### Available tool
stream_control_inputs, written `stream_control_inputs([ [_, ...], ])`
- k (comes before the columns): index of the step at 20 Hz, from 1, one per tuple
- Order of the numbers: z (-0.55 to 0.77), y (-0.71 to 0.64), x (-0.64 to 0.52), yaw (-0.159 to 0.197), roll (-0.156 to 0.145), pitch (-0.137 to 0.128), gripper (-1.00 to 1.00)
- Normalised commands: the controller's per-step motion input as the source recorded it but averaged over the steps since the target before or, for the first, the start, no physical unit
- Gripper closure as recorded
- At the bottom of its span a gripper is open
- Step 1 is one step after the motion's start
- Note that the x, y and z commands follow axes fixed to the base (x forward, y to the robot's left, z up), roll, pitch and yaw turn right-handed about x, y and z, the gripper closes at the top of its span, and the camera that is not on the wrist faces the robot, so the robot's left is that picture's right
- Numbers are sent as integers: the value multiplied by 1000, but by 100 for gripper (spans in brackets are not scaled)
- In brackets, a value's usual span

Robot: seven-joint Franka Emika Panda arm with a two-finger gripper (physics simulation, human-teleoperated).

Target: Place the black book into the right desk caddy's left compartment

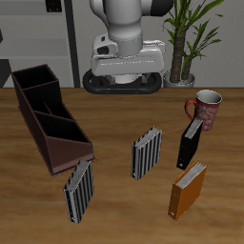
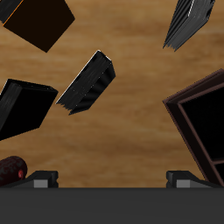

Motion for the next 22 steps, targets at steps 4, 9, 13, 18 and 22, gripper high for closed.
stream_control_inputs([
  [4, 11, 282, -35, -46, -31, -27, -100],
  [9, -2, 360, -105, -9, 5, -50, -100],
  [13, -43, 307, -26, -15, 17, -13, -100],
  [18, -100, 270, 27, -39, 0, -10, -100],
  [22, -43, 210, 19, -48, 9, -15, -100],
])
